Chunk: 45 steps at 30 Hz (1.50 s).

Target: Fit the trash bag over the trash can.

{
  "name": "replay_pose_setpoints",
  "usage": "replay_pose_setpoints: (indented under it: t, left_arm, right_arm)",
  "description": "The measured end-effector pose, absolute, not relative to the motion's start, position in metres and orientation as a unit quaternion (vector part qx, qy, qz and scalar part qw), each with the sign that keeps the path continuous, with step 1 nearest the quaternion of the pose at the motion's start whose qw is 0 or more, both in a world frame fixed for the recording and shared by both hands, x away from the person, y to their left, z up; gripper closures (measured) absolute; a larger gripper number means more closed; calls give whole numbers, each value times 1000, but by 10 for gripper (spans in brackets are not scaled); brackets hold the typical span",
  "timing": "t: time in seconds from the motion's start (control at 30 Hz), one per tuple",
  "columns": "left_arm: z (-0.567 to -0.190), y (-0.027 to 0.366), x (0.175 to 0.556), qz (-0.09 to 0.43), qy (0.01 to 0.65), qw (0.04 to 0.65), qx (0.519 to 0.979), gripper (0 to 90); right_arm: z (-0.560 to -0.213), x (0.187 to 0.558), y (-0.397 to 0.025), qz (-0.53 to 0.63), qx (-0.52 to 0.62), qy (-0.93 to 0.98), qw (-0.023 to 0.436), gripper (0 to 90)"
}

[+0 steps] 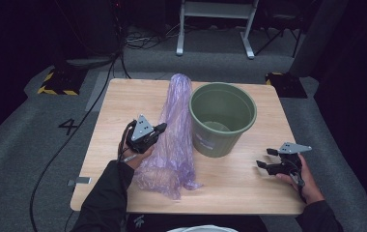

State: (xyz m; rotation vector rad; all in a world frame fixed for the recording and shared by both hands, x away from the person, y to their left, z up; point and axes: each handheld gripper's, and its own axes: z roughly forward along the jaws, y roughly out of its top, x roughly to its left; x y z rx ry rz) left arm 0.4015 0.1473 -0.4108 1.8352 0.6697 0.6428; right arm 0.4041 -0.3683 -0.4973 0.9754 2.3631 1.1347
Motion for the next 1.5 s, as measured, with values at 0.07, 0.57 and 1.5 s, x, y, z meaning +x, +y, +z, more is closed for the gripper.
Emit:
replay_pose_setpoints:
  t: [0.07,0.57,1.5]
  left_arm:
    - [-408,148,401,271,276,521,761,898]
    - [-389,153,412,284,267,543,744,898]
    - [-354,69,393,257,133,546,787,898]
  right_arm:
    - [-493,404,-368,406,345,827,179,244]
    - [-467,407,-371,436,346,807,196,248]
    - [-330,398,-302,514,241,776,275,258]
